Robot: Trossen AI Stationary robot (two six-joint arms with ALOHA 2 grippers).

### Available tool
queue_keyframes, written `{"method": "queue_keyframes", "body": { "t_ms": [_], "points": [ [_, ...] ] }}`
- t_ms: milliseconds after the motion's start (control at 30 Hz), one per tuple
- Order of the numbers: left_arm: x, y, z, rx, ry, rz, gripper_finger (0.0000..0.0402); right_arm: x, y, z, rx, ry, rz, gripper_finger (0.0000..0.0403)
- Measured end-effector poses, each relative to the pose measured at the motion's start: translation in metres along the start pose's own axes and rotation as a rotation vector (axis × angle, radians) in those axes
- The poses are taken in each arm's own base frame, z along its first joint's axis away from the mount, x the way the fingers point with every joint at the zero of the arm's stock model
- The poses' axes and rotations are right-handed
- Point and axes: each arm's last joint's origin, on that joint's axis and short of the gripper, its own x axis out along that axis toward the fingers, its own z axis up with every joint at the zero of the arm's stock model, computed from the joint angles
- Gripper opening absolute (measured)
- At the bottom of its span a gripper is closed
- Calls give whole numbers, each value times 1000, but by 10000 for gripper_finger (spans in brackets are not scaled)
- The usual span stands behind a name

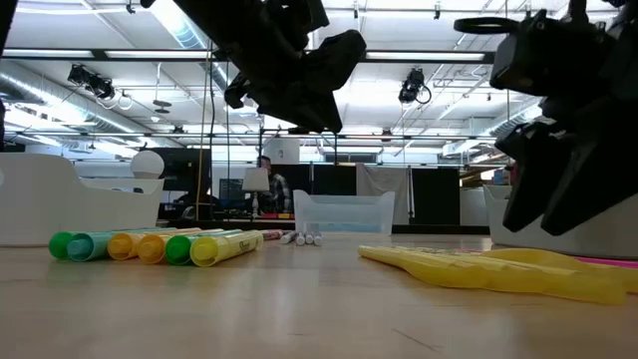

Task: Pick & Place Markers
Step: Put the pink pen into the gray bin

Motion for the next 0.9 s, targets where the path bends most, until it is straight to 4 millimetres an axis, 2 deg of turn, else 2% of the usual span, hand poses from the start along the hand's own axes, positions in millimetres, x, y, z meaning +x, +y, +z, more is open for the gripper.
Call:
{"method": "queue_keyframes", "body": {
  "t_ms": [333,700,900],
  "points": [
    [0,-1,0,-5,-3,-3,138,7,-10,-21,7,18,-40,220],
    [0,-1,2,-18,-11,-8,138,6,-4,-11,48,-85,23,220],
    [0,-1,2,-18,-11,-9,138,17,-2,-14,21,-85,23,220]
  ]
}}
